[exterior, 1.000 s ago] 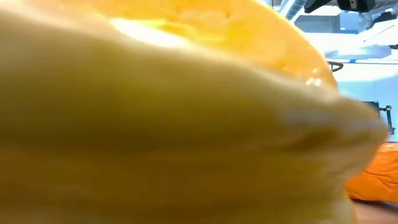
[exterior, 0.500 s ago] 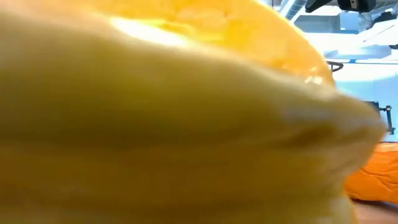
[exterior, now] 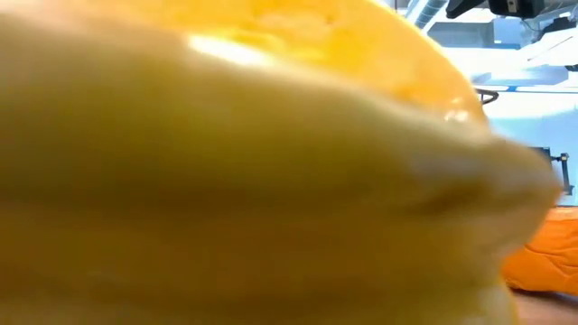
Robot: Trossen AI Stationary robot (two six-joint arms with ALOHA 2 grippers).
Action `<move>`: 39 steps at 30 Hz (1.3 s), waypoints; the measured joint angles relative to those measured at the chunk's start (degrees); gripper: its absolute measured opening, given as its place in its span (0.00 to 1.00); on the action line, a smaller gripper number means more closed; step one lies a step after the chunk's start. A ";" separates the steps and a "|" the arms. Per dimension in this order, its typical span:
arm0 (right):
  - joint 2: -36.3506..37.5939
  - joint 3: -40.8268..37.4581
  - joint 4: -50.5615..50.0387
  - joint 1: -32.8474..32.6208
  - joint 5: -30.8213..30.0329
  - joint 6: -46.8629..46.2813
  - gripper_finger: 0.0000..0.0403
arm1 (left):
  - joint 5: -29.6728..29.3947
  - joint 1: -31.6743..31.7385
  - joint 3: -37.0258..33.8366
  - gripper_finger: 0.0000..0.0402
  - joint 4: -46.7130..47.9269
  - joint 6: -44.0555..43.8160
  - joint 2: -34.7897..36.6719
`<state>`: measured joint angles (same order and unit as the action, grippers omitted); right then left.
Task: Build produce basket
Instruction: Put the yellow starfruit into the gold wire basket
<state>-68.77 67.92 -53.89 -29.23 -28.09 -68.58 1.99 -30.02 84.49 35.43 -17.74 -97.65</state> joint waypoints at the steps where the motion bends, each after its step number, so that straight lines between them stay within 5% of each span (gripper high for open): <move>1: 0.00 0.00 -0.02 0.00 0.37 0.36 0.00 | 0.74 0.32 0.49 0.25 -0.29 0.02 -0.56; 20: 0.00 0.00 -0.04 0.00 2.68 0.17 0.01 | 10.17 -2.32 1.81 0.25 0.47 -0.87 -3.80; 39: 0.00 0.00 -0.04 0.00 2.71 2.89 0.01 | -5.57 -4.25 1.81 0.25 -1.17 -1.57 -3.78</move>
<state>-68.77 67.92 -53.93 -29.23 -25.39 -65.69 -3.58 -34.27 86.30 34.25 -19.32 -101.43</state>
